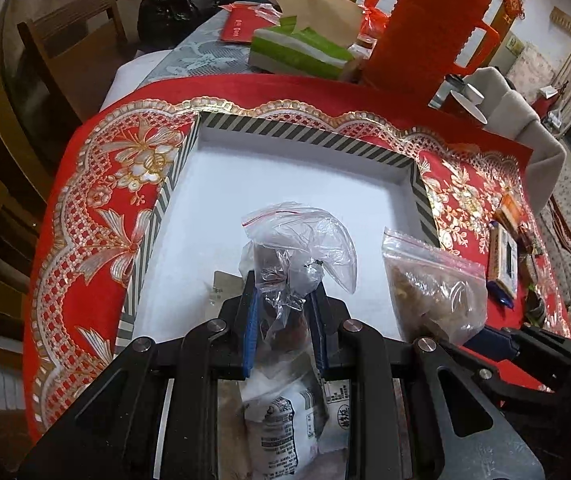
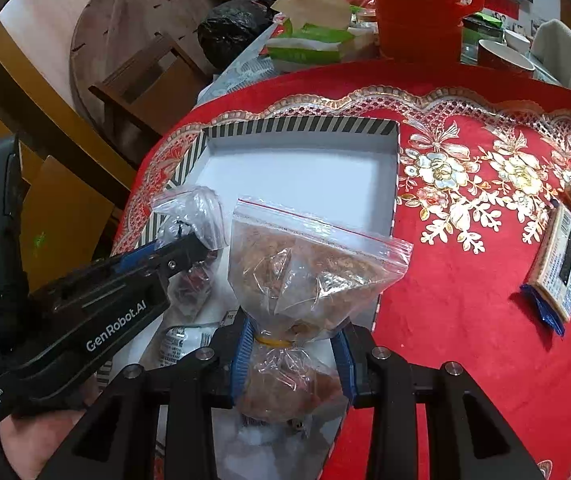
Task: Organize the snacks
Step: 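Carry both clear bags over the white tray and release them inside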
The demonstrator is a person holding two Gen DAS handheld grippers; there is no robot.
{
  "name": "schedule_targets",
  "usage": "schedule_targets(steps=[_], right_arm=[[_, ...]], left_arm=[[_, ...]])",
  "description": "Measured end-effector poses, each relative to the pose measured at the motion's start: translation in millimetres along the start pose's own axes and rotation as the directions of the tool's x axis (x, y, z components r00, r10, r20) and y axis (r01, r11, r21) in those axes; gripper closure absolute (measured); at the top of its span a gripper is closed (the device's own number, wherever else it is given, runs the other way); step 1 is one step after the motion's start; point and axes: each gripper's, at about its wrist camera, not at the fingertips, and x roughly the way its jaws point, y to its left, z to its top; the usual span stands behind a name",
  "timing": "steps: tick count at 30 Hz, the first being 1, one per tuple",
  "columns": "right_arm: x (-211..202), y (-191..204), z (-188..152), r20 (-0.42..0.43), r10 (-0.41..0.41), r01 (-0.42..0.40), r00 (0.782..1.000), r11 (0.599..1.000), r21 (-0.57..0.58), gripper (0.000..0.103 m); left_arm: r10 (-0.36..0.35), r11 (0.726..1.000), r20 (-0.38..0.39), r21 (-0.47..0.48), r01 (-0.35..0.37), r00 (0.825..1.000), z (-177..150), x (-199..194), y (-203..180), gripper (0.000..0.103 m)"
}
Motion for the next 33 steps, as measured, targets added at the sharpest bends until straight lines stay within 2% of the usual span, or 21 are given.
schedule_targets(steps=[6, 10, 13, 15, 17, 19, 21, 23, 24, 25, 26, 29, 31, 32, 33], right_arm=[[-3, 5, 1, 0.023, 0.033, -0.032, 0.999, 0.999, -0.013, 0.067], [-10, 9, -1, 0.046, 0.045, -0.044, 0.998, 0.999, -0.018, 0.063], [-20, 6, -3, 0.077, 0.064, -0.063, 0.995, 0.998, -0.011, 0.060], [-27, 4, -5, 0.090, 0.075, -0.074, 0.993, 0.997, -0.011, 0.059], [-32, 2, -11, 0.073, 0.107, -0.107, 0.992, 0.994, -0.015, 0.059], [-35, 1, -25, 0.039, 0.152, -0.150, 0.988, 0.988, -0.034, 0.059], [-36, 1, -40, -0.019, 0.253, -0.254, 0.967, 0.966, -0.055, 0.059], [-36, 4, -57, -0.067, 0.311, -0.316, 0.948, 0.945, -0.083, 0.059], [-31, 4, -63, -0.110, 0.355, -0.364, 0.928, 0.928, -0.076, 0.059], [-23, 4, -69, -0.174, 0.406, -0.419, 0.897, 0.907, -0.046, 0.059], [-16, 4, -76, -0.219, 0.405, -0.422, 0.888, 0.906, -0.031, 0.059], [-5, 4, -90, -0.303, 0.344, -0.377, 0.889, 0.924, -0.057, 0.059], [-5, 2, -96, -0.326, 0.370, -0.404, 0.870, 0.914, -0.040, 0.058], [-7, 2, -98, -0.328, 0.366, -0.404, 0.871, 0.914, -0.051, 0.058], [-7, 1, -100, -0.341, 0.373, -0.413, 0.863, 0.909, -0.050, 0.058]], left_arm=[[0.022, 1.000, -0.001, 0.005, -0.022, 1.000, -1, -1, -3, 0.082], [0.040, 0.999, -0.009, -0.005, -0.040, 0.999, -3, -3, -4, 0.082], [0.062, 0.998, -0.011, -0.006, -0.062, 0.998, -6, -6, -6, 0.069], [0.070, 0.997, -0.006, -0.015, -0.070, 0.998, -8, -8, -7, 0.048], [0.071, 0.997, 0.001, -0.024, -0.070, 0.998, -10, -12, -8, 0.040], [0.085, 0.996, 0.004, -0.036, -0.085, 0.996, -12, -16, -8, 0.039], [0.094, 0.994, 0.021, -0.055, -0.092, 0.995, -14, -22, -8, 0.038], [0.106, 0.992, 0.038, -0.073, -0.103, 0.994, -16, -26, -8, 0.038], [0.113, 0.990, 0.048, -0.087, -0.108, 0.992, -16, -29, -7, 0.038], [0.123, 0.988, 0.057, -0.102, -0.116, 0.991, -17, -31, -7, 0.038], [0.134, 0.985, 0.064, -0.115, -0.126, 0.989, -16, -33, -7, 0.038], [0.151, 0.980, 0.085, -0.140, -0.138, 0.985, -16, -40, -10, 0.038], [0.148, 0.980, 0.102, -0.147, -0.133, 0.984, -15, -45, -15, 0.038], [0.144, 0.981, 0.110, -0.145, -0.127, 0.984, -14, -47, -19, 0.038], [0.138, 0.983, 0.114, -0.139, -0.122, 0.984, -12, -49, -24, 0.038]])
